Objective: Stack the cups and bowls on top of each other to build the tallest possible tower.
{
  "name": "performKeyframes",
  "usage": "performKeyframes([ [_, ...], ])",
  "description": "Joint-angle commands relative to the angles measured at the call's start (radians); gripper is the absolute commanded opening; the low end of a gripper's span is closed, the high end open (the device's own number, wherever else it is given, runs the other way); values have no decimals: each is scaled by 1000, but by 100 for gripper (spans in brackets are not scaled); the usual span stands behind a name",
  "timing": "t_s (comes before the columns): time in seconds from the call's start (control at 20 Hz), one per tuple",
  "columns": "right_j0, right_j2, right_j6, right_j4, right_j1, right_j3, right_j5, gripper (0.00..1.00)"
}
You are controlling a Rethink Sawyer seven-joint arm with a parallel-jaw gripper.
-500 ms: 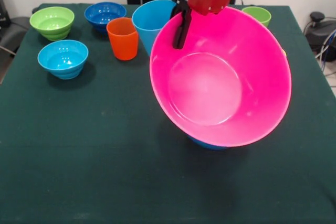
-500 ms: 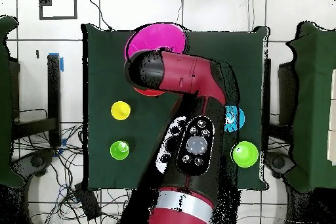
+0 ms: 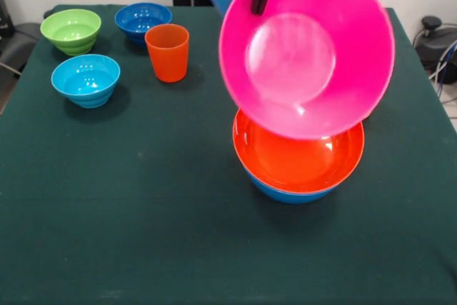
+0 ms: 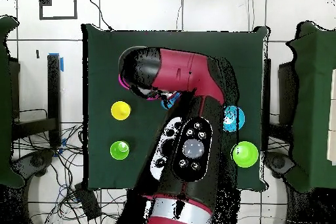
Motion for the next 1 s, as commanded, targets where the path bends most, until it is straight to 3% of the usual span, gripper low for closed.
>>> performKeyframes([
  [0.05,43,179,-91,50,-105,173,5,0],
  [0.55,72,182,-25,36,-102,180,-64,0],
  [0.75,50,221,-15,59,-83,247,-294,0],
  [1.0,37,253,7,64,-65,285,-416,0],
])
